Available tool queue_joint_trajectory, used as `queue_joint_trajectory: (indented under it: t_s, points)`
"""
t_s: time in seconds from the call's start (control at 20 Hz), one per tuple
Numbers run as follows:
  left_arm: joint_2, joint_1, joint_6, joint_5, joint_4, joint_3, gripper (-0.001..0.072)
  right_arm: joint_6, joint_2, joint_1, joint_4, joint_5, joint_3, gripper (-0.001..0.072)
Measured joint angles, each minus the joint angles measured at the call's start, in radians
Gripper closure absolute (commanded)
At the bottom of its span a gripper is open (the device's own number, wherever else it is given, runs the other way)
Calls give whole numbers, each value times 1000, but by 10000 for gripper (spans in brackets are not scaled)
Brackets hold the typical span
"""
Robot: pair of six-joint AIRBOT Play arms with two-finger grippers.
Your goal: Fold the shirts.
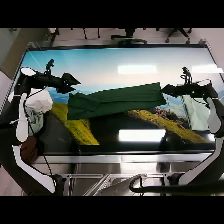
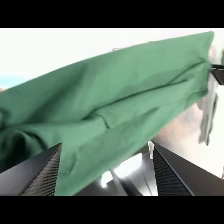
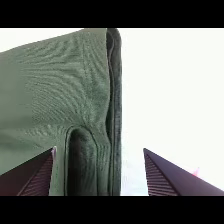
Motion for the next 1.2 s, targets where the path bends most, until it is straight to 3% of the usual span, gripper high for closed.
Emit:
queue_joint_trajectory:
  t_s: [0.1,0.2,0.25,0.3,0.55,0.75,1.2]
  points:
    - [11,2,-10,-17,0,26,122,8,-16,14,-1,24,4,297]
    - [19,0,-22,-33,0,48,476,14,-30,33,0,47,6,470]
    - [20,-5,-23,-37,0,55,573,15,-36,44,2,61,6,613]
    - [21,-15,-30,-42,0,60,669,17,-42,56,11,77,5,689]
    - [21,-112,-25,-53,6,71,692,49,-33,84,18,148,5,690]
    - [21,-256,-14,-19,115,64,692,106,76,58,40,248,6,690]
    - [-51,-651,-11,407,248,-64,691,283,406,6,60,451,6,690]
